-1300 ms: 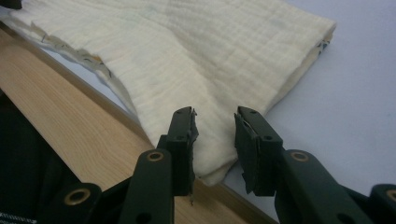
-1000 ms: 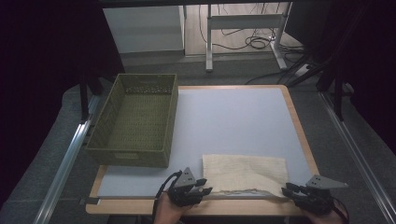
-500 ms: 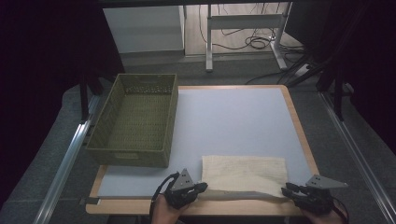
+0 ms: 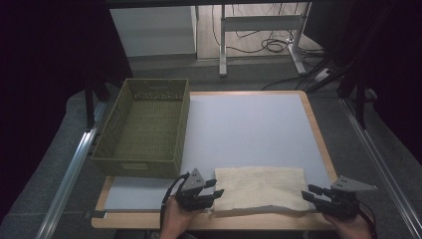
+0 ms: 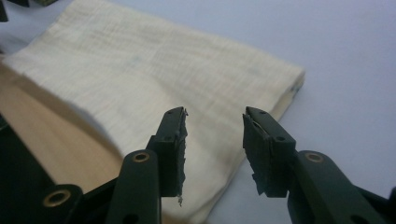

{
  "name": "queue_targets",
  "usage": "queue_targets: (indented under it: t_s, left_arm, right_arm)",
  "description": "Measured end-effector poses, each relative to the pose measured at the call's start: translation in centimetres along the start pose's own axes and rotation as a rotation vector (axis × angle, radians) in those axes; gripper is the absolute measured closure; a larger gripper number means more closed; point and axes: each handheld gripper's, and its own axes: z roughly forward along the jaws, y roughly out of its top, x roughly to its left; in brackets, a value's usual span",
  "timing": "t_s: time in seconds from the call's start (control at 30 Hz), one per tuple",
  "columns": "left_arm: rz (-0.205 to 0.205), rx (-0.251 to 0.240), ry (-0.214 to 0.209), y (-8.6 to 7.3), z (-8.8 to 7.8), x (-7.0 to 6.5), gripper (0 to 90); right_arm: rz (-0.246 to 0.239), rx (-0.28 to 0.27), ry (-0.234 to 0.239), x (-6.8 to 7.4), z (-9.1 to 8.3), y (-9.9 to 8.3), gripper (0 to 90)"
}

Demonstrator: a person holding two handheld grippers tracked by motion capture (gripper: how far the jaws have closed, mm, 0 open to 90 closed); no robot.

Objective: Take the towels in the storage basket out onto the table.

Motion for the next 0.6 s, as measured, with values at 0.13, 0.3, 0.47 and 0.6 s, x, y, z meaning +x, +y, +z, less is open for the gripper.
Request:
queue_targets:
  t_s: [0.13,0.3,0.47,0.6]
  left_arm:
    - [-0.019,0.019,0.070,1.4,2.2,1.3,53.6]
    - [-0.061,0.038,0.145,2.1,3.8,2.9,54.6]
    - [-0.090,0.073,0.185,1.5,4.8,4.3,55.6]
    - [-0.091,0.102,0.203,1.2,5.5,4.8,50.1]
  right_arm:
    - [0.004,-0.005,-0.019,-1.3,1.2,1.8,59.1]
    - [0.002,0.004,-0.067,-3.0,3.2,3.4,59.6]
    - [0.028,0.013,-0.094,-4.6,4.9,3.7,59.6]
    - [0.033,0.035,-0.096,-5.2,5.7,3.0,59.1]
